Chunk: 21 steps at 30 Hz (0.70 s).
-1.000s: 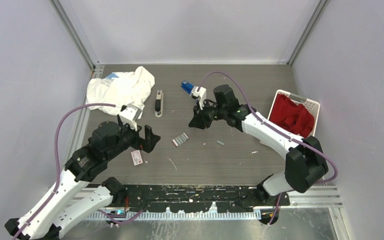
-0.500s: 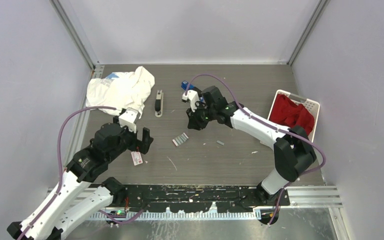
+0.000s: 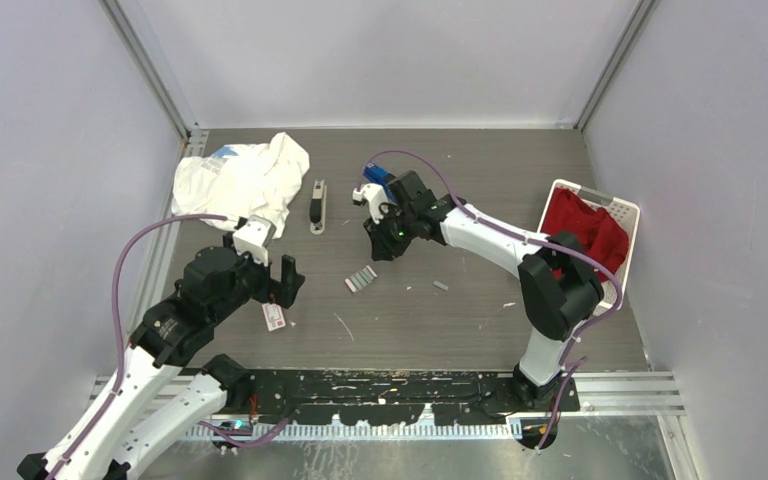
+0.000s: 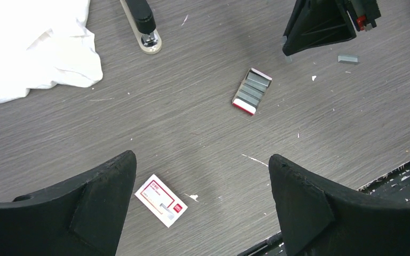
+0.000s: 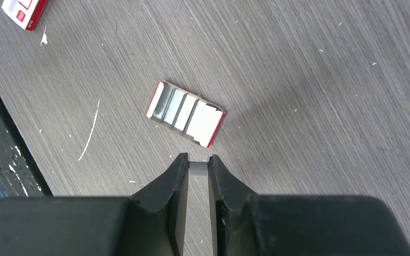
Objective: Unload the staples from the stapler
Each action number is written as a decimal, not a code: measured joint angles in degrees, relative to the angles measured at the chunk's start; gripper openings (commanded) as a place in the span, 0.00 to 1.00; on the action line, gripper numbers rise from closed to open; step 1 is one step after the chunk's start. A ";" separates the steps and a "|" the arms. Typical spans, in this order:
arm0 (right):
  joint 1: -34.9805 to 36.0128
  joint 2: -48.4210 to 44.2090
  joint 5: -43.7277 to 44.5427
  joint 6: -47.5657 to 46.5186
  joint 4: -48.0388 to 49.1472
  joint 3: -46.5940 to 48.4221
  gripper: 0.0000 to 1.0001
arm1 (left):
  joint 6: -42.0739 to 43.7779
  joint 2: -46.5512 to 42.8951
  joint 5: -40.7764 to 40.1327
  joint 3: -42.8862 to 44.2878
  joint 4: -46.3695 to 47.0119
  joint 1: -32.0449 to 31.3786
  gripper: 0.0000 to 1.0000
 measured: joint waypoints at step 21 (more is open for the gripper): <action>0.98 7.32 3.93 2.45 -7.96 9.70 0.22 | 0.02 -0.59 3.02 -0.24 0.26 1.68 0.93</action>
